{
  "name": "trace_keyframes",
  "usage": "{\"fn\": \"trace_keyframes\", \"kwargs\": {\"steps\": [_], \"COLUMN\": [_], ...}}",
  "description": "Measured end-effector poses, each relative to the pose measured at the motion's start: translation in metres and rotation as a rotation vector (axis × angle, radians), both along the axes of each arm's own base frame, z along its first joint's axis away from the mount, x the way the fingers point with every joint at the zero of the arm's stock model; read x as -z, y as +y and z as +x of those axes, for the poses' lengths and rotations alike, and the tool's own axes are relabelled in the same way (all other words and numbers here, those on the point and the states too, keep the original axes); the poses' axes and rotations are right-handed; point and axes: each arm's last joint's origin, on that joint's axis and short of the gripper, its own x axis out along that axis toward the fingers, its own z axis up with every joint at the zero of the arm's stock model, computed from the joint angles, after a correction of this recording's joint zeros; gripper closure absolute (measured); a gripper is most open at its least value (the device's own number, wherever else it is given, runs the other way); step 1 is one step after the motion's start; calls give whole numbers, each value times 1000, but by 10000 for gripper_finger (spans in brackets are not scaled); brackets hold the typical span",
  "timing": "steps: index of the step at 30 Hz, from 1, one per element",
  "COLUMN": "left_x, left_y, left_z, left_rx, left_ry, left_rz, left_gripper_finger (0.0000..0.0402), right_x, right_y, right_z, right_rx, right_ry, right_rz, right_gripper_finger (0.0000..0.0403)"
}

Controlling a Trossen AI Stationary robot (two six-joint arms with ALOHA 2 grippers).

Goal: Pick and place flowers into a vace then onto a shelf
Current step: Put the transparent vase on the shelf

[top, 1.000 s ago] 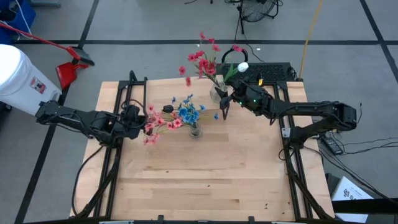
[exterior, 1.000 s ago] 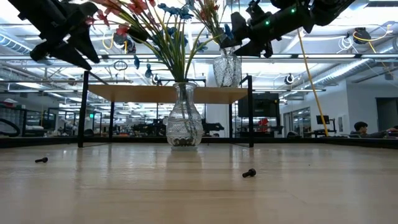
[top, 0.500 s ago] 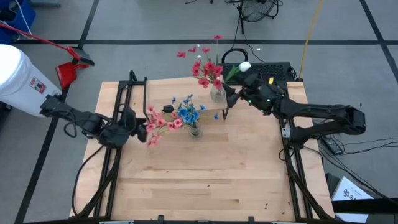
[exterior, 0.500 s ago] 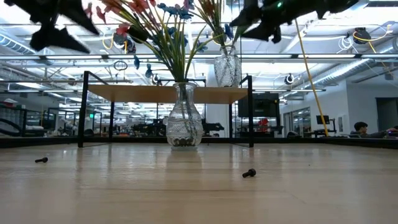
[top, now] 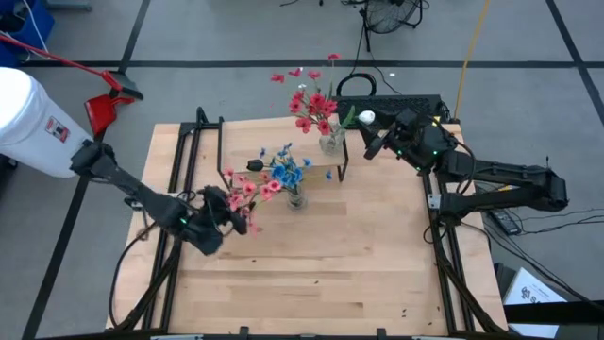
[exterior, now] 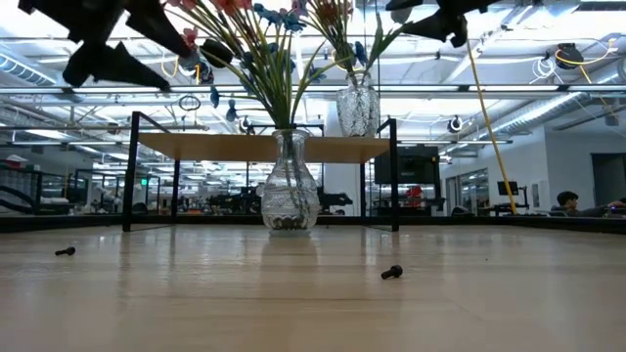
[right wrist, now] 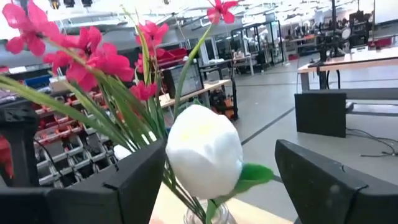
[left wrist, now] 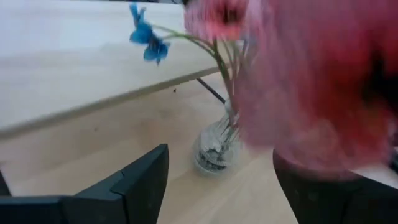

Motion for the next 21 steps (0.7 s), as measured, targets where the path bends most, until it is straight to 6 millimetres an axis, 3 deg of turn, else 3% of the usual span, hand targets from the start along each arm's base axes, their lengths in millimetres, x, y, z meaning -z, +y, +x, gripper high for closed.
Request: {"fn": "trace_keyframes", "kwargs": {"steps": [7,13,21], "left_x": [33,54,50], "left_y": [-15,-38,-50], "left_z": [28,53,62], "left_rx": [-104,-106,-246], "left_ry": [-35,-171,-486], "left_rz": [-9,-107,-189], "left_gripper_finger": [110,110,110], "right_x": [3,4,3], "right_y": [1,2,2], "right_z": [-5,-7,-9], "right_rx": [-5,-8,-11], "right_ry": [40,57,54], "right_rz": [38,34,30], "right_gripper_finger": [110,110,110]}}
